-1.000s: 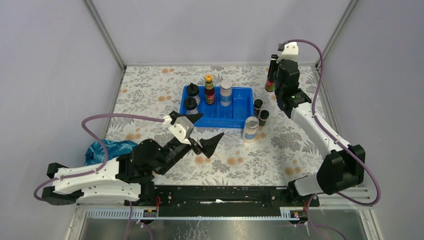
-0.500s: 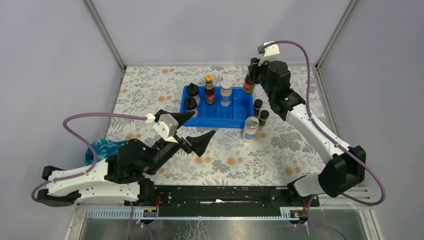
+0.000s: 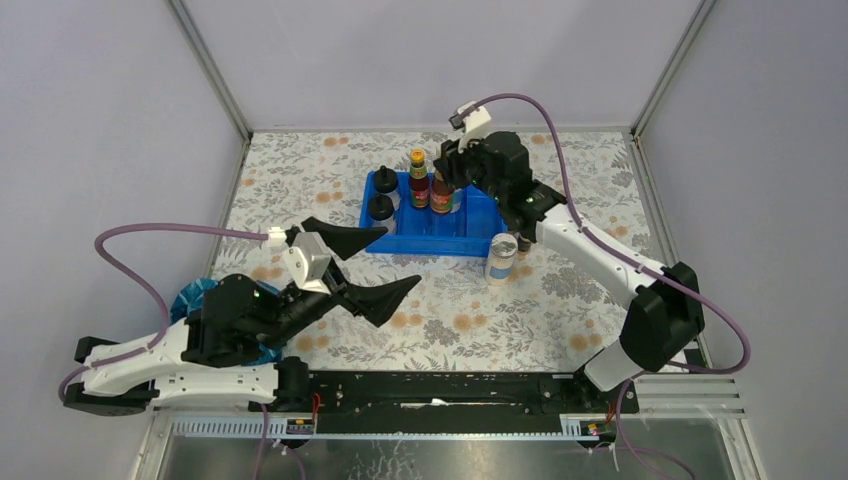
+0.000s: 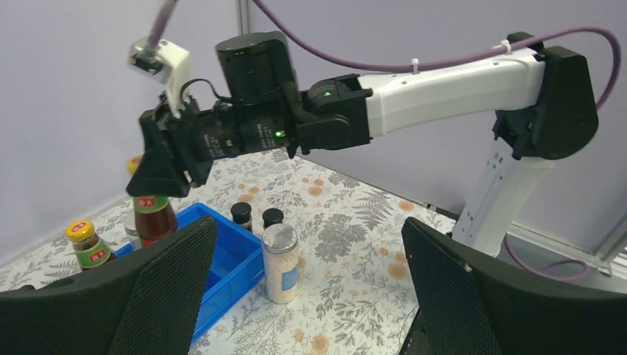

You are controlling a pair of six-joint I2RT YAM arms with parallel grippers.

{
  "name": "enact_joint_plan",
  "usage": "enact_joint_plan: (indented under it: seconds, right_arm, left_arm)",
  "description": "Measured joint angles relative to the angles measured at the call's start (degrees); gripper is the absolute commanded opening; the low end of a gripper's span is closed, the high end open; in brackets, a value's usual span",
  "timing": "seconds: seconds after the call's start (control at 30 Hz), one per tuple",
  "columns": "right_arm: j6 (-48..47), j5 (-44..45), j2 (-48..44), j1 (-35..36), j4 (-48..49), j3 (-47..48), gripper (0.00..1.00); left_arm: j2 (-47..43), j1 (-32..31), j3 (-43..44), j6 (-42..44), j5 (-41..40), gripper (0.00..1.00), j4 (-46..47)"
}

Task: Organize the condiment bottles
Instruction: Place the bottle in the storage box.

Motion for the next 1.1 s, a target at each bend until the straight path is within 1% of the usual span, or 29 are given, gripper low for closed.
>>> enact_joint_plan:
  seconds: [0.17,0.4,1.1]
  right_arm:
    - [-0.35,-2.95,2.32,1.88,0.04,1.40,0.00]
    - [-0.81,-5.75,4.76,2.45,0.11,3.17,0.00]
    - [-2.60,-10.49,12.87,4.07,0.72,7.34,0.00]
  left_arm:
    - [0.74,0.00,0.39,0.17,2.12,0.98,-1.57]
    - [0.85,0.00,0.39,0.31,3.45,0.98,-2.93]
    - [0.63,0.00,0.35,0.92,3.87,0.98,-2.97]
